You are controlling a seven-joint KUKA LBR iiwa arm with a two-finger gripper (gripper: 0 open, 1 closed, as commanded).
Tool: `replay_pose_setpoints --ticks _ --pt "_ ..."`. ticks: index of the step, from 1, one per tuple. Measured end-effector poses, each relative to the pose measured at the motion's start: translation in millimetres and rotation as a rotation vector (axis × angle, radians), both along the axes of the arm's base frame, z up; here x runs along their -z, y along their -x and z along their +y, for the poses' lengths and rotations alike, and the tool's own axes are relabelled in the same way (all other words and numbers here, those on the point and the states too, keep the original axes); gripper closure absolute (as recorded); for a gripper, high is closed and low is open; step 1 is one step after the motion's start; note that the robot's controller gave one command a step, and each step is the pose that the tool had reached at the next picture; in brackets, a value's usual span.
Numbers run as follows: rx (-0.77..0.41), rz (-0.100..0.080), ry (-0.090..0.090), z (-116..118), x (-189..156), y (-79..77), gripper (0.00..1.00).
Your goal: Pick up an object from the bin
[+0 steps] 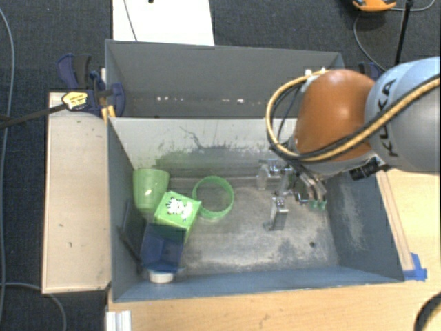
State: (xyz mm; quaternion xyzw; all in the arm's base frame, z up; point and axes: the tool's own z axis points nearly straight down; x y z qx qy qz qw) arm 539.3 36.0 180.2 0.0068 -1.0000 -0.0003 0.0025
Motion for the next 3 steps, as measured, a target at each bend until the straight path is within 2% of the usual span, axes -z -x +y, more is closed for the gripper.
replay_pose_setpoints --ticks 1,2,3 --pt "0.001 -0.008 0.000 0 -4 -1.8 0.00" --pt "-0.043 -0.016 0.000 20 33 -4.5 0.00" --pt "-0.196 -0.007 -0.001 47 66 -23.1 0.00"
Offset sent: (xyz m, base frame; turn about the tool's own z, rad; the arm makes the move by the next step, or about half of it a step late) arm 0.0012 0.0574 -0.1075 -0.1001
